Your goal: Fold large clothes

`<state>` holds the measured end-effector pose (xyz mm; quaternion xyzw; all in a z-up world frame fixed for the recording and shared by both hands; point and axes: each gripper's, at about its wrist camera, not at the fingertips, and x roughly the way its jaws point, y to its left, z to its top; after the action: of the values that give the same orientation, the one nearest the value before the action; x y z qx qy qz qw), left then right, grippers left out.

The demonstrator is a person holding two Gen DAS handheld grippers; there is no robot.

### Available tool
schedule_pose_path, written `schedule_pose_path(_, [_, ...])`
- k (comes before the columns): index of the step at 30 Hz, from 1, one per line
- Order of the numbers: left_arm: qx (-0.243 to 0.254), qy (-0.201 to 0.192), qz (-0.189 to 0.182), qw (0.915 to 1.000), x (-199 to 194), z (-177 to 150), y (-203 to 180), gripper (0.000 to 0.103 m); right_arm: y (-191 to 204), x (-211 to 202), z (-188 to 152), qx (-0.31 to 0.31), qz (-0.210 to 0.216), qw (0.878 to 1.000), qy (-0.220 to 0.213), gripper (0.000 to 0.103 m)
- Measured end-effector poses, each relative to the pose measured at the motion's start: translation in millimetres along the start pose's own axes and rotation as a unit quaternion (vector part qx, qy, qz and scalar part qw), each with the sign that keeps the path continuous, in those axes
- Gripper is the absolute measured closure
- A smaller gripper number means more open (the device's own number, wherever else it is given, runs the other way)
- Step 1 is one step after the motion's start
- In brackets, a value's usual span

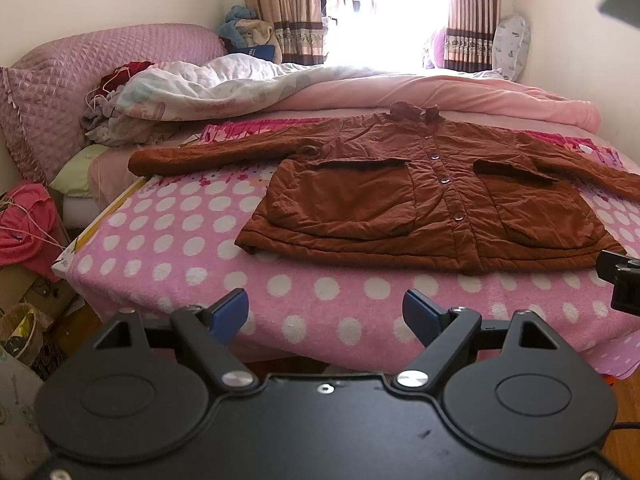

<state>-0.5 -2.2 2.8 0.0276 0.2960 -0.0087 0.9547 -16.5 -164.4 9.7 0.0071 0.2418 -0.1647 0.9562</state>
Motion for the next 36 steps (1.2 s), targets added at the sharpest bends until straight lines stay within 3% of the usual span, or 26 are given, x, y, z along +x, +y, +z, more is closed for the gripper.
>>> schedule_pose_path(36, [0.003, -0.003, 0.001, 1.0, -3.1, 0.9, -2.3, 0.017, -1.7, -1.6, -0.6, 0.0, 0.002, 1.0, 0.001, 0.0])
